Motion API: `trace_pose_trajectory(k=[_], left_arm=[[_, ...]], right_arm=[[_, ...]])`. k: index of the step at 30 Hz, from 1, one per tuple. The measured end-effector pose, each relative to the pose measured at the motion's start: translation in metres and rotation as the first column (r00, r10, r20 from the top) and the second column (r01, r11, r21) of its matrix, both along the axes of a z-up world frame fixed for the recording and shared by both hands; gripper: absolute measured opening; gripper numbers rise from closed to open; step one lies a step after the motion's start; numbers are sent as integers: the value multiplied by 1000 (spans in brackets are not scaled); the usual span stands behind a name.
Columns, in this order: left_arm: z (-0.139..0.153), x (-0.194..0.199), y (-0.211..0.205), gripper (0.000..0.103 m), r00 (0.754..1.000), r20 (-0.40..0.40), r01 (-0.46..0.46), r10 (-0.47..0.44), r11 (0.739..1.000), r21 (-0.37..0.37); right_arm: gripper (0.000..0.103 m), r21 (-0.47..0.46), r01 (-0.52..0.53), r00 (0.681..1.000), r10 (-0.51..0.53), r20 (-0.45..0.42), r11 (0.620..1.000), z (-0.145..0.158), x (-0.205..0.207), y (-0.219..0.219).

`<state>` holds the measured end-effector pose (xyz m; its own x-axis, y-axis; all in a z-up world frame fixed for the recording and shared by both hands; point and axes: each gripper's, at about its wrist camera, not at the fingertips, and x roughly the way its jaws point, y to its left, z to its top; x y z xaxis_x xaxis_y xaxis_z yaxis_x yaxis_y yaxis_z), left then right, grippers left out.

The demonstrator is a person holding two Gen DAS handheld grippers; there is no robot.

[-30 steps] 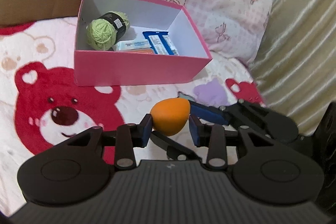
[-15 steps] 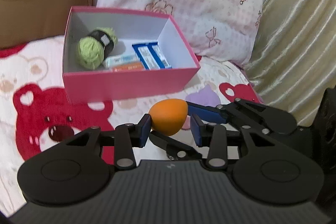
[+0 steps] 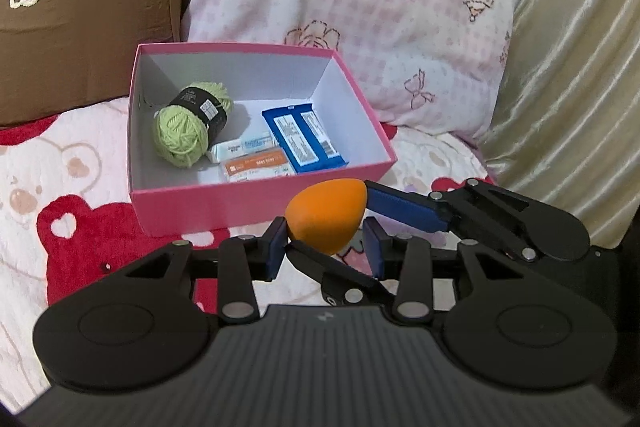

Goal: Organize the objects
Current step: 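Lift the sponge with the left tool and carry it over the pink box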

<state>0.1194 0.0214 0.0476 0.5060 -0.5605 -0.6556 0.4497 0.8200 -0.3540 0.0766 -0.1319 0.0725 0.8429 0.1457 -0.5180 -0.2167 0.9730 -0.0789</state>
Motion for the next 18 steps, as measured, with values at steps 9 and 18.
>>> trace_pose_trajectory(k=[9,18], left_arm=[[12,39,-13,38,999,-9,-32,32,999,4],[5,81,-18,38,995,-32,-97,97,995,-11]], right_arm=[[58,-2,-9,1000,9,30,1000,16,30,-13],[58,35,-36,999,36,8,999,6,71,-22]])
